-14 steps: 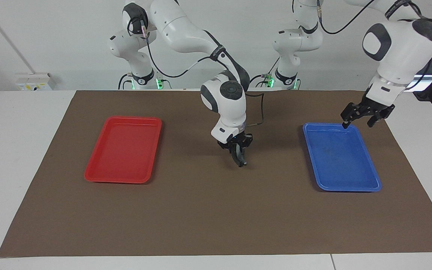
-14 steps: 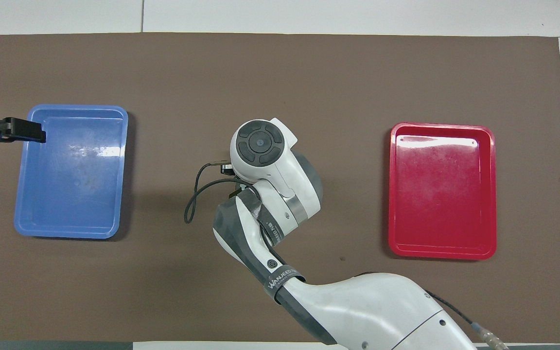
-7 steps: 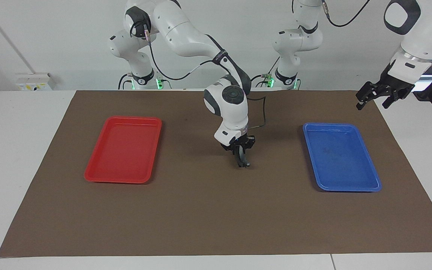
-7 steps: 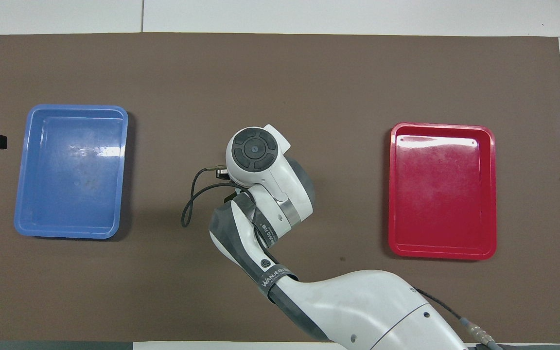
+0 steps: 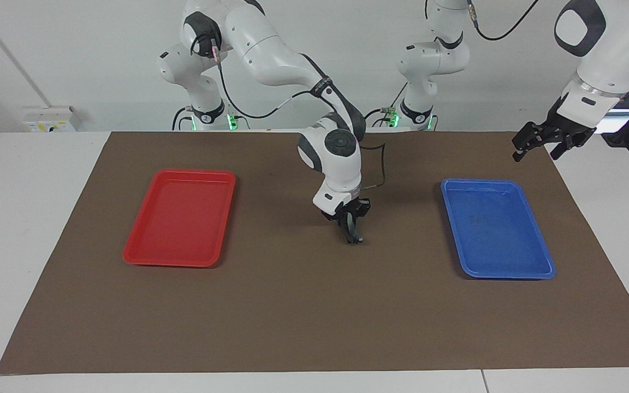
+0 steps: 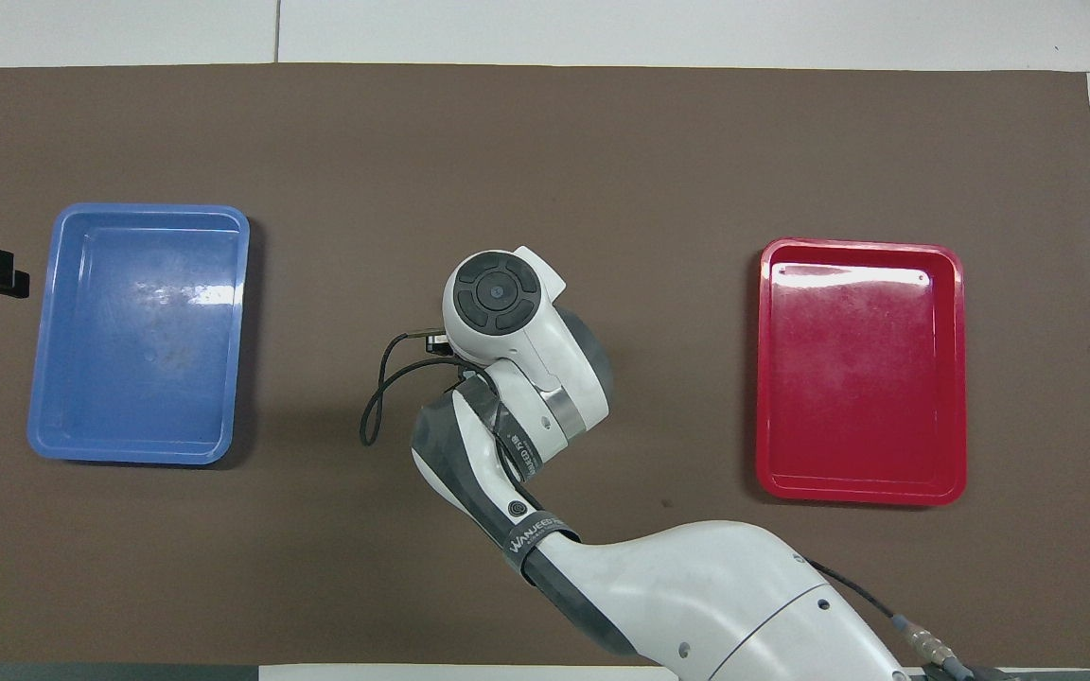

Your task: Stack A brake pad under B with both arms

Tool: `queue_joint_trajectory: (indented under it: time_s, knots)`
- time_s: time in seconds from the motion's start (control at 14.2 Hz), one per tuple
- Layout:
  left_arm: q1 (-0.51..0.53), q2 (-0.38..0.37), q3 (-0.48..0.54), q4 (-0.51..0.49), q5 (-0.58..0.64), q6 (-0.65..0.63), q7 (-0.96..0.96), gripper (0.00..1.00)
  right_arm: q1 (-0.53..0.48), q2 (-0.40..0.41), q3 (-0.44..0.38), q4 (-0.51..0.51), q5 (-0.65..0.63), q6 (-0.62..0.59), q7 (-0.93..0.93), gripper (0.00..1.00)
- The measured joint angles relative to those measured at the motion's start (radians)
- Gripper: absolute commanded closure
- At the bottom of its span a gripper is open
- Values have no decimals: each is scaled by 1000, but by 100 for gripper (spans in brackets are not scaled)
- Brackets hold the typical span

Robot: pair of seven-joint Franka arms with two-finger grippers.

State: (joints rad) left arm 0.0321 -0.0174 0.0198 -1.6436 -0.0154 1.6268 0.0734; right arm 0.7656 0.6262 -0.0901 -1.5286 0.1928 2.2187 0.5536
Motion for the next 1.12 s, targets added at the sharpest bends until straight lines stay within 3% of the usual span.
queue_joint_trajectory:
  time_s: [0.49,0.56,0.63,0.77,1.12]
  knots:
    - [5,0,3,0,0,-7,0,0,0,0,0,-2,0,3,-6,88]
    - [5,0,3,0,0,-7,0,0,0,0,0,-2,0,3,-6,81]
    - [5,0,3,0,0,-7,0,0,0,0,0,-3,0,6,-6,65]
    - [5,0,3,0,0,-8,0,0,1,-1,0,-8,7,18,-6,0]
    - [5,0,3,0,0,-8,0,0,6,-4,1,-3,19,33,-6,0]
